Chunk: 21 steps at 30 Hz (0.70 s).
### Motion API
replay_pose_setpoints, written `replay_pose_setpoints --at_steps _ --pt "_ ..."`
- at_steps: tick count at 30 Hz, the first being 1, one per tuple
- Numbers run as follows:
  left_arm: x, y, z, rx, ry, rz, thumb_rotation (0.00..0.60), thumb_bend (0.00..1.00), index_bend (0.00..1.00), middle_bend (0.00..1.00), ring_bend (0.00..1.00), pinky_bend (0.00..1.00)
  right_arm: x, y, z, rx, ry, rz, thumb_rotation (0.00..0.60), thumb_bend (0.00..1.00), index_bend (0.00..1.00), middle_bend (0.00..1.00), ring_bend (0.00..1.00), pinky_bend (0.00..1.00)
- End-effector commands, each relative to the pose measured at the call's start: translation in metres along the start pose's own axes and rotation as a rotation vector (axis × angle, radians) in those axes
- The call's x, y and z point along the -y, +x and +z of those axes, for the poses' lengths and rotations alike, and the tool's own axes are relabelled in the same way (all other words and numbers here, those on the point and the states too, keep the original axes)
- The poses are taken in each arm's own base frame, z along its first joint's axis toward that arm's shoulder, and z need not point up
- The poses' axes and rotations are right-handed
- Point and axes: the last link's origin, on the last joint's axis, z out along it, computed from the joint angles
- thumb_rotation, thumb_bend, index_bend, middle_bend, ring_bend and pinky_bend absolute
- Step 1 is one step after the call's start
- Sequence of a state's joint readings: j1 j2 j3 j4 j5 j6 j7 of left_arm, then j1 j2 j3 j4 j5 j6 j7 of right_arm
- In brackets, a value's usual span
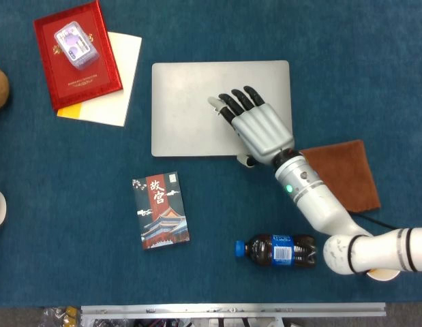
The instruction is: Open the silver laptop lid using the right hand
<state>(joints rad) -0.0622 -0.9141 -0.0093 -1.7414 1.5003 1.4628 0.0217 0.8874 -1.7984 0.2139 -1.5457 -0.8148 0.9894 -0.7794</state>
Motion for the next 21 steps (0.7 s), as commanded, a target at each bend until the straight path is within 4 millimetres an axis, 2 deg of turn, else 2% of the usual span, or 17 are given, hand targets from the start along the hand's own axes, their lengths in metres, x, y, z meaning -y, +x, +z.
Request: replay_pose_setpoints --at_steps 1,12,21 --pt "0.001 0.000 0.000 0.000 0.001 -0.002 0.597 0.41 0.09 0.07 0.02 0.07 0.005 -0.007 0.004 0.012 0.002 -0.015 0.600 0.14 0.00 0.09 0.00 0.00" --pt "0.008 -0.002 -0.002 -0.005 0.008 -0.011 0.598 0.41 0.09 0.07 0.02 0.07 0.017 -0.017 0.018 0.015 -0.006 -0.035 0.600 0.14 0.00 0.09 0.00 0.00" --pt "0.012 -0.005 -0.002 0.005 0.010 -0.014 0.598 0.41 0.09 0.07 0.02 0.07 0.019 -0.025 0.028 0.016 -0.023 -0.066 0.600 0.14 0.00 0.09 0.00 0.00"
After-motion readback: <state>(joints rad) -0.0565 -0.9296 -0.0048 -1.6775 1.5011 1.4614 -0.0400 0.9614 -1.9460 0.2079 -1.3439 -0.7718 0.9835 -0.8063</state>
